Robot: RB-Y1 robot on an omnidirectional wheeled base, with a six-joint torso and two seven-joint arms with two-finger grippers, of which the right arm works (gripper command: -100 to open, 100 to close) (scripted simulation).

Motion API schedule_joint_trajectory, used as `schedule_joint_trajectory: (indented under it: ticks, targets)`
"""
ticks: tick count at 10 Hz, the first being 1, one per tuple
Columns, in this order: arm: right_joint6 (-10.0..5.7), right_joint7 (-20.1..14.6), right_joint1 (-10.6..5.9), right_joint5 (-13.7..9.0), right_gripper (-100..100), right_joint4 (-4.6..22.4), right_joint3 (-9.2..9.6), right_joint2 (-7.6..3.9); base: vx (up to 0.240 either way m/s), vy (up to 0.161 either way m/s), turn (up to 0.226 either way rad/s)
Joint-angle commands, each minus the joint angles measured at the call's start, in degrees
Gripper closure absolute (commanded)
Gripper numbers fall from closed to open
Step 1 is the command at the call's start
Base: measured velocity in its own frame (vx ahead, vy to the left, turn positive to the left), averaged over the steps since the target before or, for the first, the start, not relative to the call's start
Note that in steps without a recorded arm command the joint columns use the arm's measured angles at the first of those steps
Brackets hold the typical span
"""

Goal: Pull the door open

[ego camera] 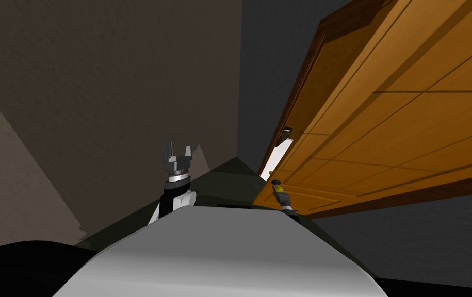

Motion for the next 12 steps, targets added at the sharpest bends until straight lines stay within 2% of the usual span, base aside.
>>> schedule_joint_trajectory:
  ticks: [1,4,5,12]
  targets:
    - [-1.4,-1.1,0.58,0.4,100,0.2,0.89,-0.79,-0.209,-0.044,0.125]
    - [-3.41,-2.9,1.53,1.2,100,0.5,2.39,-2.23,-0.217,-0.034,0.1]
    - [-2.82,-2.6,1.33,1.1,100,0.5,2.14,-2.04,-0.09,-0.029,0.021]
    - [-6.97,-5.5,2.2,2.3,100,2.7,4.24,-3.77,-0.198,-0.057,0.153]
